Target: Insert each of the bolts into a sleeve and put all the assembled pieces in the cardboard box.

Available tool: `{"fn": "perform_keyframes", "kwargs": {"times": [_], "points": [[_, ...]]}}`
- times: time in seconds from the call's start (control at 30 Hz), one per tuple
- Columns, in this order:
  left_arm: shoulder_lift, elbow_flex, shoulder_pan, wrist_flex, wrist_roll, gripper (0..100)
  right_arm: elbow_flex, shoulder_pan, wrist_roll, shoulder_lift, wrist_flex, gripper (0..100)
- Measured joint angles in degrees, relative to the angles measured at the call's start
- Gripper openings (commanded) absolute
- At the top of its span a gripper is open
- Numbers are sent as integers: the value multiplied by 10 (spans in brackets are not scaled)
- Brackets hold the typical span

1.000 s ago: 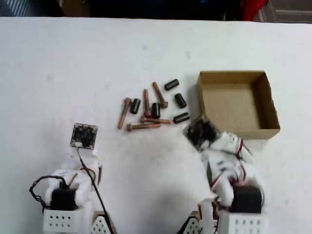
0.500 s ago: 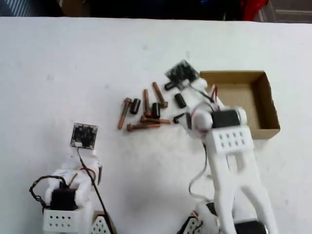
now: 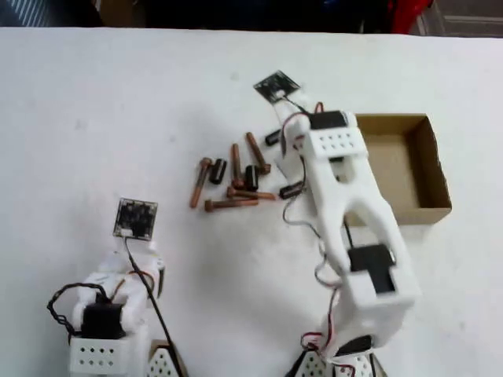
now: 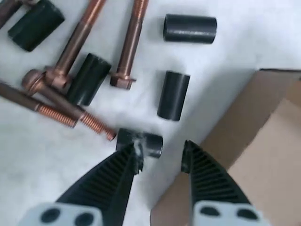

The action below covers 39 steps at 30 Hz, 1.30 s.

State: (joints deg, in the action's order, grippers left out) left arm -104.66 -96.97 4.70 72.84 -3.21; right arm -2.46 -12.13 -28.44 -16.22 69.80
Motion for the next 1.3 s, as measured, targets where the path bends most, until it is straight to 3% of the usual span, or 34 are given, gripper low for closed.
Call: {"fn": "perform_keyframes", "kwargs": {"times": [0.2,0.53,0.8,1.3], "points": [[0,0,0,0,0,23,-127,0,0,-135,15,190],[0,0,0,0,0,23,-303,0,0,-289,82,190],[0,0,0,0,0,23,-369,3,0,-340,83,15],[0,0,0,0,0,23,-399,4,0,-353,104,16]]}}
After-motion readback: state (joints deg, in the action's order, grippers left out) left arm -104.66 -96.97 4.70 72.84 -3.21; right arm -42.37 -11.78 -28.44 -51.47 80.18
